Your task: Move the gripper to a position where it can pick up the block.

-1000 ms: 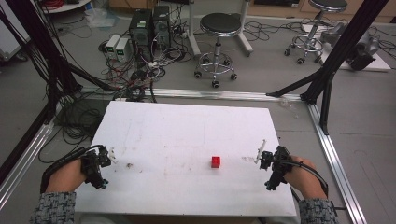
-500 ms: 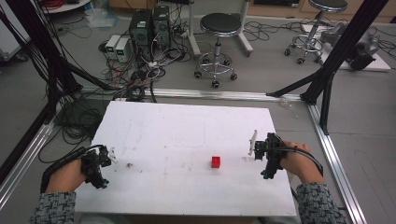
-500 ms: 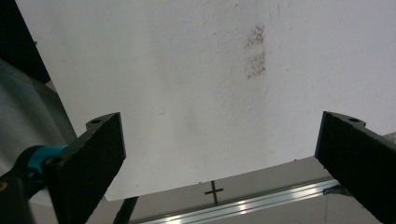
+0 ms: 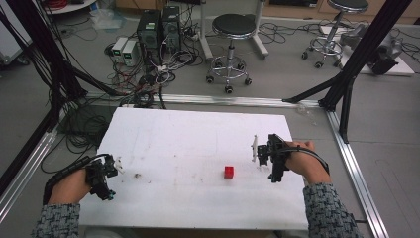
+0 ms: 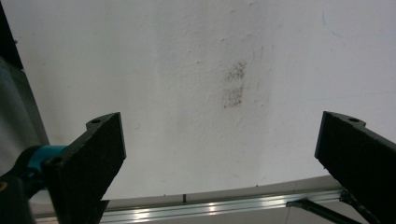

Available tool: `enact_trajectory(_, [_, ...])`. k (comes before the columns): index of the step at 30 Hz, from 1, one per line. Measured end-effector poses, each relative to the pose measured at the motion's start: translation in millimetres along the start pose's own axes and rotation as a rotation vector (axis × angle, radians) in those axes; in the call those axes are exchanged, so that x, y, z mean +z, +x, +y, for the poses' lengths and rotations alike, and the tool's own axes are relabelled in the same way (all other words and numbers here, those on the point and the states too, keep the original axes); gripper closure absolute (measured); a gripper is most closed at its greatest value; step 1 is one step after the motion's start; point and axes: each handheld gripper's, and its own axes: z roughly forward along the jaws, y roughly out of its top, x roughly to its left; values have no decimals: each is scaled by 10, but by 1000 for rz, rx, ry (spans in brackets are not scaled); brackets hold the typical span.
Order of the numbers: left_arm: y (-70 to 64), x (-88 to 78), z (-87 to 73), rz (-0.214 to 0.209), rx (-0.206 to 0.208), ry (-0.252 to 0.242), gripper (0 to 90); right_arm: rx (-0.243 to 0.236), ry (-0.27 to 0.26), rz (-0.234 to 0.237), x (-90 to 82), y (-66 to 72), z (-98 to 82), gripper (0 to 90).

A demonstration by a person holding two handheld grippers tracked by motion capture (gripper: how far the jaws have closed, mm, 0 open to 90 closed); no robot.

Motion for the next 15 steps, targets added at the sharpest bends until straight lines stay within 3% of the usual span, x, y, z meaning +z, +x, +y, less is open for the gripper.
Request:
enact_trajectory(12, [8,0,-6,-7,-3,-3,217,-61,-30,27,174,-161,366,10])
enact_trajectory(15, [11,2,-9,-6,-1,-3,216,-55,-40,31,218,-189,444,10])
